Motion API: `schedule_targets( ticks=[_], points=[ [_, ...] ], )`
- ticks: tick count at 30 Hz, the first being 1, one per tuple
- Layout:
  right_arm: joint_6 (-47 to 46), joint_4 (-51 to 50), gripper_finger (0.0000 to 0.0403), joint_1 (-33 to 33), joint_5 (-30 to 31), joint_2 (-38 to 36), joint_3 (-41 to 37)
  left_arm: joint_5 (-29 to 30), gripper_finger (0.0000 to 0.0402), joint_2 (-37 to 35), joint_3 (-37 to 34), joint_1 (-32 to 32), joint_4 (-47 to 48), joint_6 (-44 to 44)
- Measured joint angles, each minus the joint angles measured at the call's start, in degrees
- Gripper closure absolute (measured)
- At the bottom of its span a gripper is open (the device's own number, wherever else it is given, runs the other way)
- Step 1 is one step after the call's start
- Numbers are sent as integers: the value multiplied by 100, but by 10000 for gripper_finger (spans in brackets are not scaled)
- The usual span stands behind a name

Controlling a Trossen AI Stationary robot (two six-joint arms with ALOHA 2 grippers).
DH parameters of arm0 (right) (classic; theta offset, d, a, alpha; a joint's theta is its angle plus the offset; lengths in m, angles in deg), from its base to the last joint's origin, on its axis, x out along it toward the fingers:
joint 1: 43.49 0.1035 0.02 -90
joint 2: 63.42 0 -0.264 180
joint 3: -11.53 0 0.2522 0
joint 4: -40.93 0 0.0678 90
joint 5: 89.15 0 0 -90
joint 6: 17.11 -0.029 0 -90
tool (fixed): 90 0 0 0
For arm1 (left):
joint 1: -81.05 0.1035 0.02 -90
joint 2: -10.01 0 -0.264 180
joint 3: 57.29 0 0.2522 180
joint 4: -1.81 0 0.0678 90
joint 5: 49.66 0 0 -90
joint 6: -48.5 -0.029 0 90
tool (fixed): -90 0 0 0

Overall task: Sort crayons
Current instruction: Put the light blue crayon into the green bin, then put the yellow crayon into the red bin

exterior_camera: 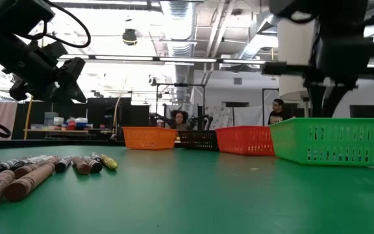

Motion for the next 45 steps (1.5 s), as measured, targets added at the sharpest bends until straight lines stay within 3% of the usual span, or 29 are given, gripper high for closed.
schedule_targets(
  ticks=[8, 23, 29, 35, 45],
  points=[
    [-26, -155, 402, 0, 6, 570, 5, 4, 221, 2, 0, 0, -1, -29],
    [-916, 53, 400, -190, -86, 203, 15, 13, 221, 0, 0, 0, -4, 44],
    [-957, 151, 366, -164, -483, 135, 17, 10, 221, 1, 0, 0, -4, 102],
    [-1180, 160, 324, -177, -509, 125, 17, 4, 221, 2, 0, -2, -4, 104],
    [-1677, -372, 316, -343, -490, 125, 509, -29, 221, 2, 0, 0, -6, 153]
  ],
)
